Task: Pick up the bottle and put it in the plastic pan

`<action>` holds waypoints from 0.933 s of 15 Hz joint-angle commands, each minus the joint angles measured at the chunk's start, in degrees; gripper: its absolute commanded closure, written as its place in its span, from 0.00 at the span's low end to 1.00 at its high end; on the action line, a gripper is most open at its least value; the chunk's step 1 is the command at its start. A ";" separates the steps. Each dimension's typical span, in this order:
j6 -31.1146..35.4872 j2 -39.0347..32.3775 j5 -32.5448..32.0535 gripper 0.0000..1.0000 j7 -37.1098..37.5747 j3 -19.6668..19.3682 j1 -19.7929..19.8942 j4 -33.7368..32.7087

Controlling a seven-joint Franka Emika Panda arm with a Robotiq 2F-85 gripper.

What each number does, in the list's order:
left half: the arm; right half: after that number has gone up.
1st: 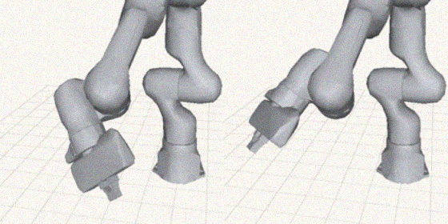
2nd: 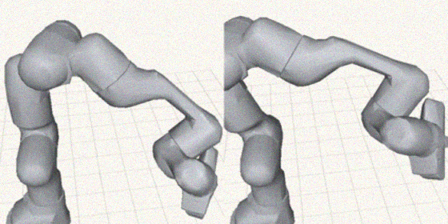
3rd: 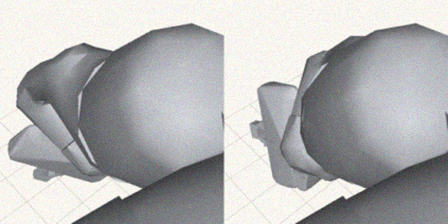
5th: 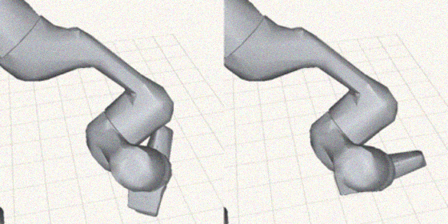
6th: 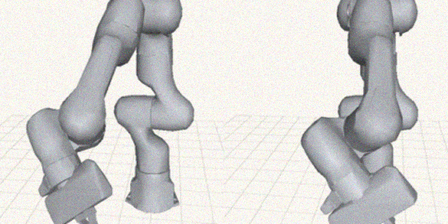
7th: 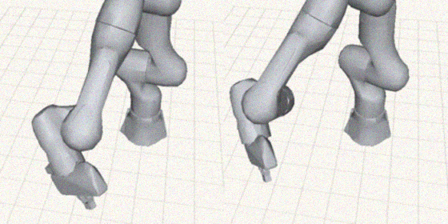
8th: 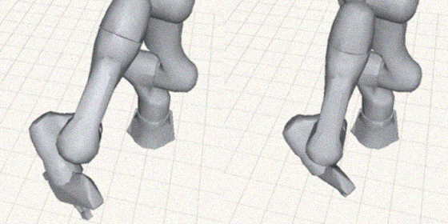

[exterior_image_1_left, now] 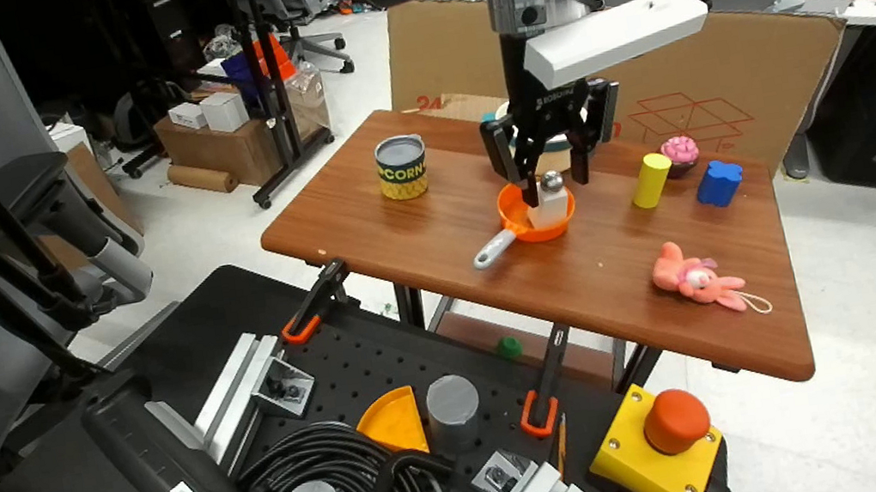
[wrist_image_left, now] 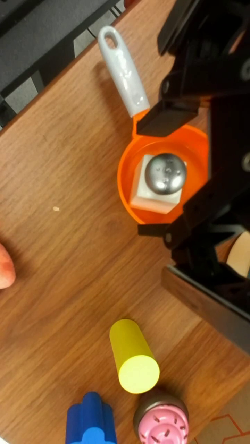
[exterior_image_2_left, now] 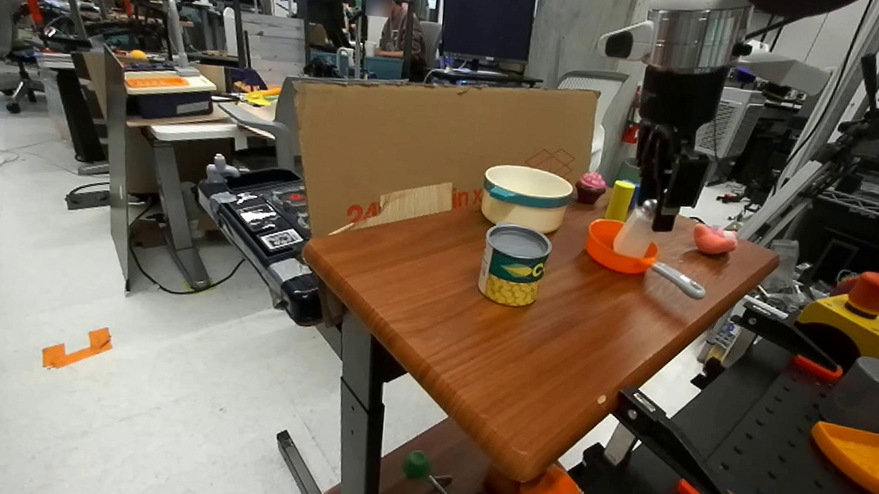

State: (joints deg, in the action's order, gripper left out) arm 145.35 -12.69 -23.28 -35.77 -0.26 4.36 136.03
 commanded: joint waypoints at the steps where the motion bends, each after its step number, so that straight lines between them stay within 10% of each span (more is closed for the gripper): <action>1: -0.09 0.03 0.15 0.34 -0.13 -0.25 -0.28 -0.04; 2: -0.09 0.03 0.15 0.09 -0.13 -0.25 -0.28 -0.04; 4: -0.64 -0.44 -0.80 0.02 1.98 -0.64 -0.65 -0.64; 14: -1.18 0.86 -0.34 0.00 3.44 -0.42 -0.50 -0.01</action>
State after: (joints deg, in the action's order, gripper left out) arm 145.02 -12.69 -23.26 -32.64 -0.26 4.29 136.04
